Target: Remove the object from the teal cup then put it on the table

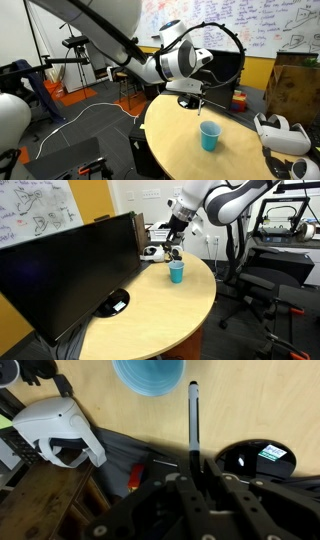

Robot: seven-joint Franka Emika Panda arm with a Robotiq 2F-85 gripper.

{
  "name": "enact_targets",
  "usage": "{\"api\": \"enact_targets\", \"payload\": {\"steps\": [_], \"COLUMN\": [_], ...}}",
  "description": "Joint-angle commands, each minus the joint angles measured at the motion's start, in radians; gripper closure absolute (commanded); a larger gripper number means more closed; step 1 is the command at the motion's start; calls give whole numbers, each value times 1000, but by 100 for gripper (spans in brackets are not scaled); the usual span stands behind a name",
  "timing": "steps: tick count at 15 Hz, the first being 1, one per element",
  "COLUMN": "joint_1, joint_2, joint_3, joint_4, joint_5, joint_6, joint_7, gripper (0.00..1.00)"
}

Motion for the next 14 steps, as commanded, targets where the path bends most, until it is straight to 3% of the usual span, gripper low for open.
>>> {"api": "enact_targets", "payload": {"steps": [1, 7, 14], "joint_1": [6, 31, 82], "joint_2": [-10, -88, -159], "joint_3": [34, 64, 37], "joint_4": [0, 7, 31], "joint_5": [16, 93, 160], "joint_6": [-38, -100, -216], "joint_7": [-16, -91, -165], "gripper": [95, 95, 95]}}
